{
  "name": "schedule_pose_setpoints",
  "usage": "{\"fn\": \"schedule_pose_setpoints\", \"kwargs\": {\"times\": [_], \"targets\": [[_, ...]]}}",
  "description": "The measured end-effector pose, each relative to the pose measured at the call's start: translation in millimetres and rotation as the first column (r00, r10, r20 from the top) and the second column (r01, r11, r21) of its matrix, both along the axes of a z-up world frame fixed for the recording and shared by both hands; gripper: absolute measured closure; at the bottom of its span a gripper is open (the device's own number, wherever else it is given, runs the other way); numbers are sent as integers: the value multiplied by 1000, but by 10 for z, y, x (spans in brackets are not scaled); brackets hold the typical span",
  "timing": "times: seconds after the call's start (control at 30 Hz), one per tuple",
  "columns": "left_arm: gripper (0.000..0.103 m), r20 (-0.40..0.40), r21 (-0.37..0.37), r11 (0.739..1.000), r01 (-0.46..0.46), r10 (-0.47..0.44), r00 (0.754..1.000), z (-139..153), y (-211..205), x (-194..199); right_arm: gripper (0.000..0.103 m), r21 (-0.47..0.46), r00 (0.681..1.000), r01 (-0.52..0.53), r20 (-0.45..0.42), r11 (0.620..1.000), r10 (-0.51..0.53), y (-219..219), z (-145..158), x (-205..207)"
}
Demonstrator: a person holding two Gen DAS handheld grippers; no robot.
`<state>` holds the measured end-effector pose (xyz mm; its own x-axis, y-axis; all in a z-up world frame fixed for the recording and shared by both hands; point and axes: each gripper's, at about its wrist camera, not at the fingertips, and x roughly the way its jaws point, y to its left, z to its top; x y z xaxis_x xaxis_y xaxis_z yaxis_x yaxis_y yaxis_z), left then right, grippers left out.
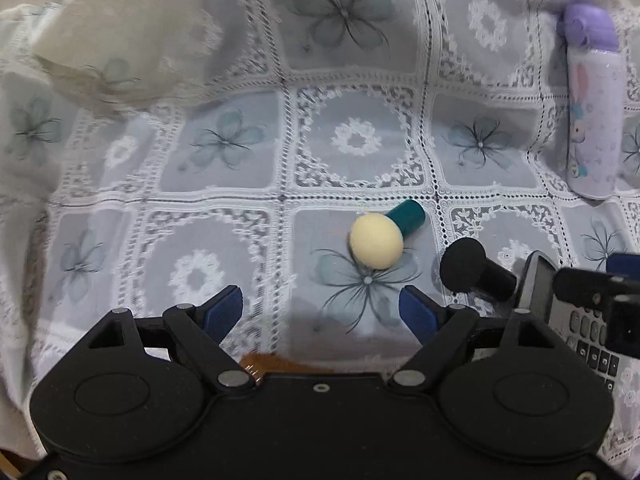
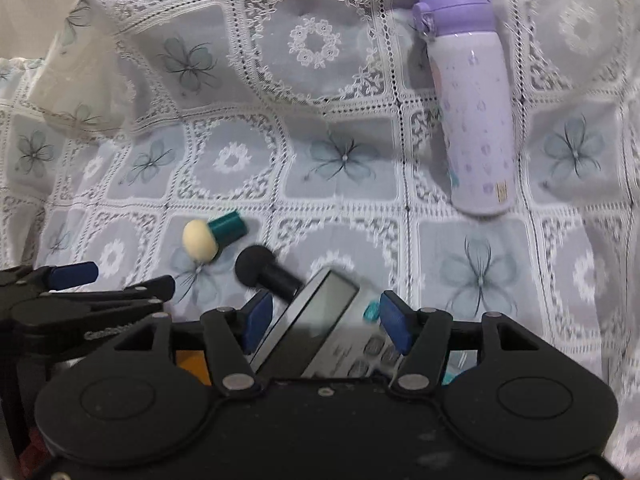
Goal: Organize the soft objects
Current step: 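Move both tools back toward the sponge stick and black microphone, then grasp the cream-and-teal sponge stick with the left tool while the right tool grasps the black microphone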
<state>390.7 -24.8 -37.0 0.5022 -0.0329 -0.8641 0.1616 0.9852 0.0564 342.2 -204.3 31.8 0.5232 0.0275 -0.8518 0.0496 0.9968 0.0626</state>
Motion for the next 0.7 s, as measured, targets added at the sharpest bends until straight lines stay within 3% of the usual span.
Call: {"fn": "schedule_pose_setpoints", "kwargs": {"times": [0.23,0.27,0.43,0.7], "targets": [[21,-29,56,998,15,-13,999,-247,-84,233,44,-30,999,-40,-23,999,39,-17,-108,256],[17,-29,52,999,1,0,1000,-270,-67,261,44,-35,999,-48,-27,998,47,-7,-128,277],[16,-37,-23,998,-57,56,998,-283,74,326,43,-74,996,-82,-38,994,80,61,-219,332],[16,-14,10,998,-61,61,998,-246,182,377,41,-122,986,-163,-32,979,161,217,-263,373]]}}
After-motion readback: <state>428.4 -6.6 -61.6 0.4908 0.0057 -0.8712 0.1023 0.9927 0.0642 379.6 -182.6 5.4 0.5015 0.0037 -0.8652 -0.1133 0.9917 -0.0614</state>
